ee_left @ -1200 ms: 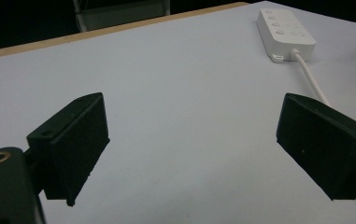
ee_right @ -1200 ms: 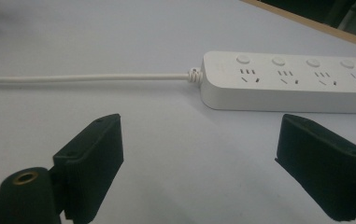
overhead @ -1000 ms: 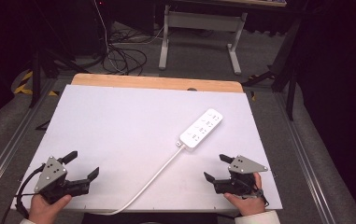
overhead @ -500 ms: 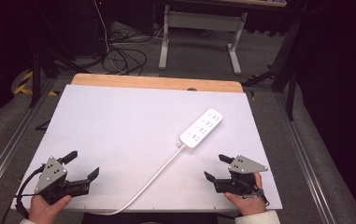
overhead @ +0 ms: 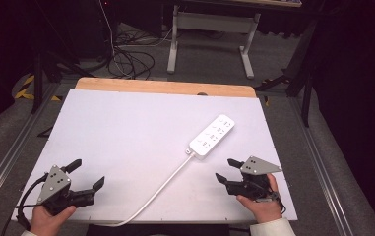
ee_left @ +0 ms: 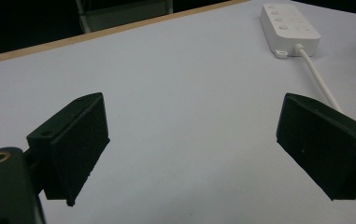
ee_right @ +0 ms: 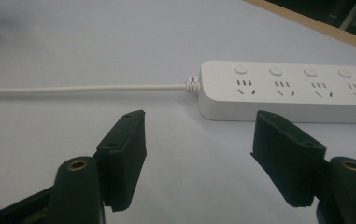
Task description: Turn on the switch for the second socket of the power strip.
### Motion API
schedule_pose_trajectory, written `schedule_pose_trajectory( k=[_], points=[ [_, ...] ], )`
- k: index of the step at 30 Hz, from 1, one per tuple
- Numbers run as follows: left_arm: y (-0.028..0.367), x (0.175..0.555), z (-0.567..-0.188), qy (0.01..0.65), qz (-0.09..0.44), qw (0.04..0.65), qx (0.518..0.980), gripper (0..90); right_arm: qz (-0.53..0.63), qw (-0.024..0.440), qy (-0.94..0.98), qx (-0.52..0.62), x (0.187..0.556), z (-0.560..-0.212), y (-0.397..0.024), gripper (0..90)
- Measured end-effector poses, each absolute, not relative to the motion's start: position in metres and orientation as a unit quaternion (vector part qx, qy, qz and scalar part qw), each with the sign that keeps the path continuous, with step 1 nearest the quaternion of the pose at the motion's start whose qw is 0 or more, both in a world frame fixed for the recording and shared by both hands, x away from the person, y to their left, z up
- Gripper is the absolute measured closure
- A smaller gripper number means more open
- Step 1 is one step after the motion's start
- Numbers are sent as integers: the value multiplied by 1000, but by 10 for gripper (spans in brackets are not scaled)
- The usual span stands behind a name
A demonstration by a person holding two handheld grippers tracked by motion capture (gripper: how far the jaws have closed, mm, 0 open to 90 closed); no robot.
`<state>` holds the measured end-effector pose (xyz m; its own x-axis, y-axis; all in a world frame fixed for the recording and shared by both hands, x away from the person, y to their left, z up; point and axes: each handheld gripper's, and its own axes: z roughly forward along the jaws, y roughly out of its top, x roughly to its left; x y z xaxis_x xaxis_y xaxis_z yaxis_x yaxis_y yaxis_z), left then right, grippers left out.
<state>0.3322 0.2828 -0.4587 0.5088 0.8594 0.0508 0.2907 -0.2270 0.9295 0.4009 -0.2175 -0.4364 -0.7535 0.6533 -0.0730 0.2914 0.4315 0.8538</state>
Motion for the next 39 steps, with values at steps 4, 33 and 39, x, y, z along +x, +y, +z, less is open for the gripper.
schedule_pose_trajectory(
  k=[4, 33, 39],
  points=[
    [283, 332, -459, 397, 299, 477, 725, 96, 443, 200, 824, 290, 408, -429, -214, 373],
    [282, 333, -459, 397, 295, 476, 727, 96, 429, 193, 833, 290, 457, -381, -195, 445],
    [282, 333, -460, 397, 296, 474, 728, 96, 427, 194, 834, 292, 466, -377, -192, 501]
  ],
)
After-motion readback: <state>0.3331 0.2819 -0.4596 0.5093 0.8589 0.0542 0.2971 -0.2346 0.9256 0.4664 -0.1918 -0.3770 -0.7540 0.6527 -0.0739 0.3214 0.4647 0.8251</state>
